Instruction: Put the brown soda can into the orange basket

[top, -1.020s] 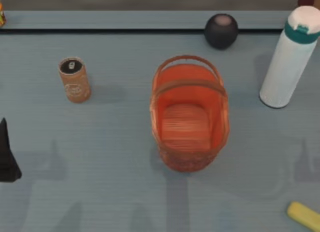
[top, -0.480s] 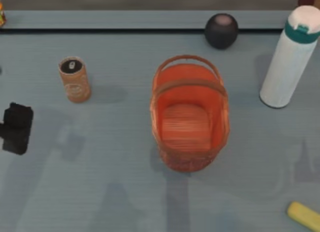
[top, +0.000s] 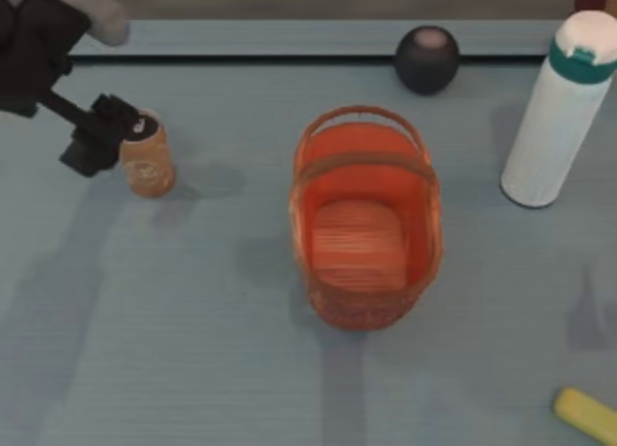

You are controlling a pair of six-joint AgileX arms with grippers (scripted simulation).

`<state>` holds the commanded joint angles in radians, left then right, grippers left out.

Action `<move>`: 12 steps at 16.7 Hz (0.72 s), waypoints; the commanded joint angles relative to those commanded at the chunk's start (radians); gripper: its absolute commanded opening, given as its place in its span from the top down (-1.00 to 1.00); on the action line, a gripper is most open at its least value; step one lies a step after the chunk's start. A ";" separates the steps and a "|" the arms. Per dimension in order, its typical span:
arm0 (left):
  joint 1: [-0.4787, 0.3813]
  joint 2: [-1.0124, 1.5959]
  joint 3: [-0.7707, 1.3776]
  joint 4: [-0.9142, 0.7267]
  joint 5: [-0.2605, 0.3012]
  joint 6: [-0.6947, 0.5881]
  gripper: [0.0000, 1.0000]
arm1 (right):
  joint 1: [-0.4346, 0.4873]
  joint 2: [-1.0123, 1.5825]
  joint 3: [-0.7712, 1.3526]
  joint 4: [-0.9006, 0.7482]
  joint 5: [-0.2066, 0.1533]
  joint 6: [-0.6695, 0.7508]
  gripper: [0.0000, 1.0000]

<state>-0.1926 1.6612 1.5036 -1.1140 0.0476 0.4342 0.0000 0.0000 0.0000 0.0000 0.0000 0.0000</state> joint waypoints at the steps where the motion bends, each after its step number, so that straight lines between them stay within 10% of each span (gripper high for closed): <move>1: -0.004 0.102 0.096 -0.052 -0.003 0.025 -1.00 | 0.000 0.000 0.000 0.000 0.000 0.000 -1.00; 12: -0.006 0.779 0.809 -0.327 -0.041 0.191 -1.00 | 0.000 0.000 0.000 0.000 0.000 0.000 -1.00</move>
<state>-0.1988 2.4403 2.3126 -1.4409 0.0063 0.6251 0.0000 0.0000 0.0000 0.0000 0.0000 0.0000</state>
